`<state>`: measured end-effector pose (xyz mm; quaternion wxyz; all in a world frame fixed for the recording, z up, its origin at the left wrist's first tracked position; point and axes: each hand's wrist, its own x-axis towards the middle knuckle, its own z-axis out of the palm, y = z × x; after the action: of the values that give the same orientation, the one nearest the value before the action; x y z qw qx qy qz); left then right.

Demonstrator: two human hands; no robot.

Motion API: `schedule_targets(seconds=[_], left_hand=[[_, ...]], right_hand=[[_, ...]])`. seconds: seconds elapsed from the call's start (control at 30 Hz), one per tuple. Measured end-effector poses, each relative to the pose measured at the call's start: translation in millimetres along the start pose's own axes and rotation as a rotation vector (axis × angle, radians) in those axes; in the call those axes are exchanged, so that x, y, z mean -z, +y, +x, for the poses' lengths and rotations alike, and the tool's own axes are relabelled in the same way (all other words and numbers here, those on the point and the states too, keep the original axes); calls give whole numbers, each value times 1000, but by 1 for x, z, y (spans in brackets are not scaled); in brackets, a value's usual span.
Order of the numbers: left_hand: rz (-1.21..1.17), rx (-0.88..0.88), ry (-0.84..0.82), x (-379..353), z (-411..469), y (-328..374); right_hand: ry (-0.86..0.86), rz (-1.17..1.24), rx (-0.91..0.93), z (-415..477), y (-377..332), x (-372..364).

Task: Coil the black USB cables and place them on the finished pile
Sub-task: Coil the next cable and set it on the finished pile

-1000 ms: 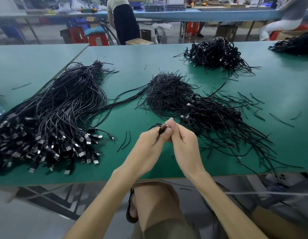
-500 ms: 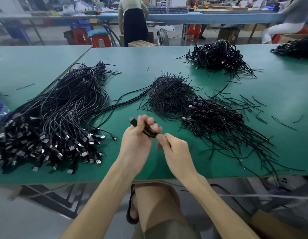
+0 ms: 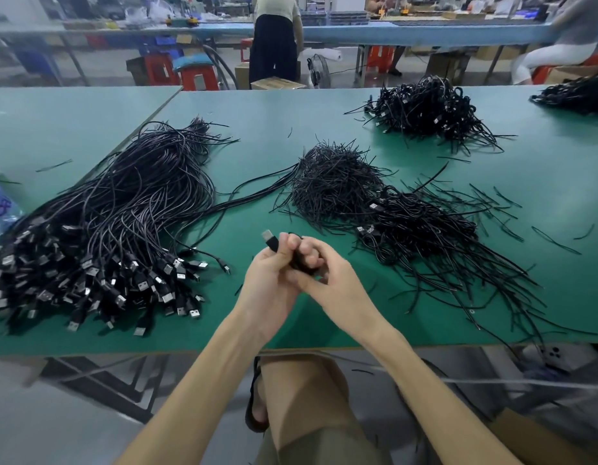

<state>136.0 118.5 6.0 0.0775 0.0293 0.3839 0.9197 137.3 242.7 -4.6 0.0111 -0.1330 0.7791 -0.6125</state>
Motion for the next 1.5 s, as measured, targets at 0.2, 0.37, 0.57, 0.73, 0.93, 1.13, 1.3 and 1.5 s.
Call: schedule_targets(seconds=[0.2,0.37,0.57,0.73,0.93,1.13,1.3,1.5], left_hand=[[257,45,-146,11,-5,11],[730,-160,-157,5,-10,13],[1101,-395,-56,4,-11,11],[1025,-279,-2,16,-10,16],[884,-229,186,24,-5,18],[1056,-121,79,30,-4,20],[1672,-55,-165,29,3,24],[1792,148,-228,28,2,24]], right_hand=[[71,17,23,-1,1,1],[102,-14,109,-1,3,4],[159,-200,227,5,0,8],[68,-220,194,0,1,14],[-46,-443,139,2,4,21],[-140,-720,230,0,10,20],[-170,-840,255,-2,15,21],[-96,-840,332,-1,20,19]])
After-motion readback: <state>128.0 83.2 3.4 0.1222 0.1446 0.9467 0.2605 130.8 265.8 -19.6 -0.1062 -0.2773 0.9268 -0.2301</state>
